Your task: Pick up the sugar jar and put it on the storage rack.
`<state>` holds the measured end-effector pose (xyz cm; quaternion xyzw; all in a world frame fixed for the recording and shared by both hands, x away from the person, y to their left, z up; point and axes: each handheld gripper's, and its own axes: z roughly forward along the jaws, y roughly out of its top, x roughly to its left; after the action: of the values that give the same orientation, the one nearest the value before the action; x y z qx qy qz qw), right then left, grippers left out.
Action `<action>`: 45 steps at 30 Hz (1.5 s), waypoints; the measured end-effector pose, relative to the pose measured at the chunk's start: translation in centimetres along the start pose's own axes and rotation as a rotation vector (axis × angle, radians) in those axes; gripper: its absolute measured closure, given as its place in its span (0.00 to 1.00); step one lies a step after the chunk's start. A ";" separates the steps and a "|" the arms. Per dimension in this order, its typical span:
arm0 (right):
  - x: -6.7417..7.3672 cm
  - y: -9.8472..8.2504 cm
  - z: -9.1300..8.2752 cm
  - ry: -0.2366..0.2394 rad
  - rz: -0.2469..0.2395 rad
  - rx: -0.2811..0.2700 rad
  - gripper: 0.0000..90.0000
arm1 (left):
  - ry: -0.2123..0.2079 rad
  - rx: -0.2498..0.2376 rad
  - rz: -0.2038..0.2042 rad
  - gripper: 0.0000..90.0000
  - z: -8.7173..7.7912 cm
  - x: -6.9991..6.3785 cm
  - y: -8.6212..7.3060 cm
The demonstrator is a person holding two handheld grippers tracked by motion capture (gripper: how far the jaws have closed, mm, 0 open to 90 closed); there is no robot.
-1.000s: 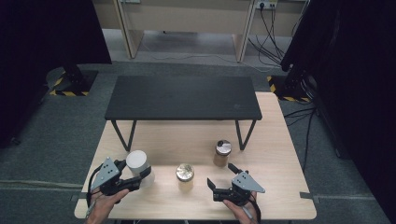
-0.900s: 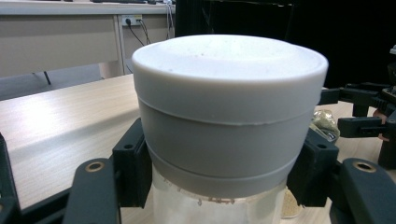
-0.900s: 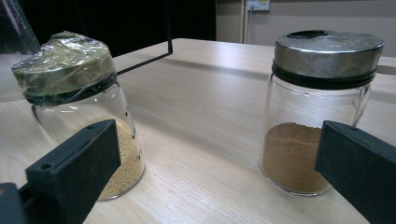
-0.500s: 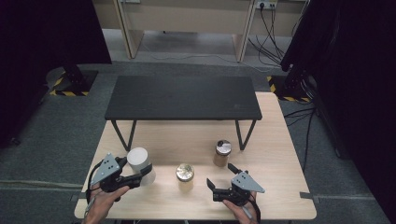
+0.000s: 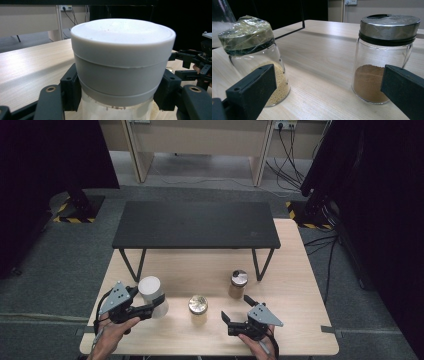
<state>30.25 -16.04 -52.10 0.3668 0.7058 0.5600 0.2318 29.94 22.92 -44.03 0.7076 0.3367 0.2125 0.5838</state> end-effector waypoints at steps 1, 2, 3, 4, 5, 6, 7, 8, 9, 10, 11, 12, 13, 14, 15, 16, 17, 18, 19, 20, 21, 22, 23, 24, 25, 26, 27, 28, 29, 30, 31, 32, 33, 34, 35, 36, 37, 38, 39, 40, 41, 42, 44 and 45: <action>0.0 0.0 0.0 0.001 -0.002 0.000 0.00 | 0.000 0.001 0.001 0.39 0.0 0.0 0.2; 0.0 0.0 0.0 0.001 -0.002 0.000 0.00 | 0.000 0.001 0.001 0.39 0.0 0.0 0.2; 0.0 0.0 0.0 0.002 -0.002 0.000 0.00 | 0.000 0.002 0.003 0.39 0.0 0.0 0.5; 0.0 0.0 0.0 0.001 -0.001 0.000 0.00 | 0.000 0.000 0.003 0.39 0.0 0.0 0.6; 0.0 0.0 0.0 0.001 0.000 0.000 0.00 | 0.000 -0.002 0.004 0.39 0.0 0.0 0.8; 0.0 0.0 0.0 0.001 0.000 0.000 0.00 | -0.001 -0.005 0.005 0.39 0.0 0.0 0.9; 0.0 0.0 0.0 0.001 0.000 0.000 0.00 | -0.001 -0.006 0.004 0.39 0.0 0.0 1.1; 0.0 0.0 0.0 0.001 0.001 0.000 0.00 | -0.001 -0.004 0.003 0.39 0.0 0.1 1.3; 0.0 0.0 0.0 0.001 0.001 0.000 0.00 | -0.002 -0.002 0.001 0.39 0.0 0.1 1.5; 0.0 0.0 0.0 0.001 0.000 0.000 0.00 | -0.003 -0.002 0.000 0.39 -0.1 0.2 1.6; 0.0 0.0 0.0 0.002 0.000 -0.001 0.00 | -0.003 -0.002 0.000 0.39 -0.1 0.2 1.8; 0.0 0.0 0.0 0.003 -0.001 0.000 0.00 | -0.003 -0.001 -0.003 0.39 -0.1 0.3 2.0; 0.0 0.0 0.0 0.003 -0.001 0.000 0.00 | -0.005 -0.001 -0.004 0.39 -0.1 0.4 2.1; 0.0 0.0 0.0 0.004 -0.001 0.000 0.00 | -0.005 0.001 -0.004 0.39 -0.1 0.5 2.3; 0.0 0.0 0.0 0.004 -0.001 0.001 0.00 | -0.006 0.000 -0.007 0.39 0.0 0.6 2.4; 0.0 0.0 0.0 0.004 -0.001 0.001 0.00 | -0.004 0.000 -0.006 0.39 0.0 0.6 2.5; 0.0 0.0 0.0 0.004 -0.001 0.002 0.00 | -0.003 0.001 -0.005 0.39 0.0 0.7 2.7; 0.0 0.0 0.0 0.005 -0.002 0.002 0.00 | -0.004 0.001 -0.004 0.39 0.0 0.8 2.8; 0.1 0.0 0.0 0.004 -0.002 0.001 0.00 | -0.004 0.002 -0.005 0.39 0.0 0.8 3.0; 0.1 0.0 0.0 0.005 -0.002 0.001 0.00 | -0.005 0.003 -0.005 0.39 0.0 0.9 3.1; 0.1 0.0 0.0 0.004 -0.002 0.000 0.00 | -0.003 0.001 -0.006 0.39 0.0 1.0 3.3; 0.1 0.0 0.0 0.005 -0.001 0.000 0.00 | -0.001 -0.001 -0.005 0.39 0.0 1.0 3.5; 0.1 0.0 0.0 0.005 -0.001 0.000 0.00 | -0.001 -0.001 -0.005 0.39 0.0 1.0 3.5; 0.0 0.0 0.0 0.005 0.000 0.001 0.00 | 0.002 -0.001 -0.006 0.39 0.2 1.2 3.7; 0.0 0.0 0.0 0.005 0.000 0.000 0.00 | 0.002 -0.002 -0.011 0.39 0.3 1.3 3.9; 0.0 0.0 0.0 0.005 0.000 0.000 0.00 | 0.002 -0.002 -0.011 0.39 0.3 1.3 3.9; 0.0 0.0 0.0 0.006 0.000 -0.001 0.00 | 0.002 -0.004 -0.013 0.39 0.4 1.4 4.1; 0.0 0.0 0.0 0.005 0.001 0.000 0.00 | 0.002 -0.005 -0.014 0.39 0.5 1.4 4.3; 0.0 0.0 0.0 0.005 0.001 0.001 0.00 | 0.000 -0.006 -0.015 0.39 0.5 1.5 4.4; 0.0 0.0 0.0 0.005 0.001 0.001 0.00 | -0.002 -0.008 -0.016 0.39 0.6 1.5 4.6; 0.0 0.0 0.0 0.005 0.000 0.001 0.00 | -0.003 -0.008 -0.016 0.39 0.6 1.5 4.7; 0.0 0.0 0.0 0.005 0.000 0.000 0.01 | -0.005 -0.009 -0.016 0.39 0.6 1.5 4.9; 0.0 0.0 0.0 0.005 0.001 0.000 0.00 | -0.004 -0.014 -0.016 0.39 0.6 1.5 5.1; 0.0 0.0 0.0 0.005 0.001 0.000 0.00 | -0.003 -0.018 -0.016 0.39 0.6 1.5 5.2; 0.0 0.0 0.0 0.005 0.001 0.000 0.00 | -0.001 -0.021 -0.017 0.39 0.6 1.6 5.4; 0.0 0.0 0.0 0.005 0.002 0.000 0.01 | 0.000 -0.022 -0.020 0.39 0.6 1.6 5.5; 0.0 0.0 0.0 0.005 0.002 0.000 0.01 | 0.000 -0.023 -0.022 0.39 0.5 1.7 5.6; 0.0 0.0 0.0 0.005 0.001 0.000 0.01 | 0.000 -0.023 -0.021 0.39 0.5 1.7 5.8; 0.0 0.0 0.0 0.006 0.002 0.000 0.01 | 0.001 -0.022 -0.021 0.39 0.5 1.8 5.9; 0.0 0.0 0.0 0.005 0.003 -0.001 0.01 | 0.001 -0.023 -0.022 0.39 0.4 1.8 6.0; 0.0 0.0 0.0 0.005 0.004 0.000 0.01 | 0.002 -0.023 -0.023 0.39 0.4 1.9 6.2; 0.0 0.0 0.0 0.004 0.005 0.000 0.01 | 0.003 -0.022 -0.022 0.39 0.4 1.9 6.4; 0.0 0.0 0.0 0.005 0.005 0.001 0.01 | 0.007 -0.026 -0.017 0.39 0.3 2.1 6.8; 0.0 0.0 0.0 0.006 0.005 0.001 0.01 | 0.008 -0.023 -0.015 0.39 0.2 2.1 7.0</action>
<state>30.28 -16.04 -52.13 0.3672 0.7057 0.5613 0.2282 33.16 23.68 -37.50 0.6976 0.3418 0.2148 0.5920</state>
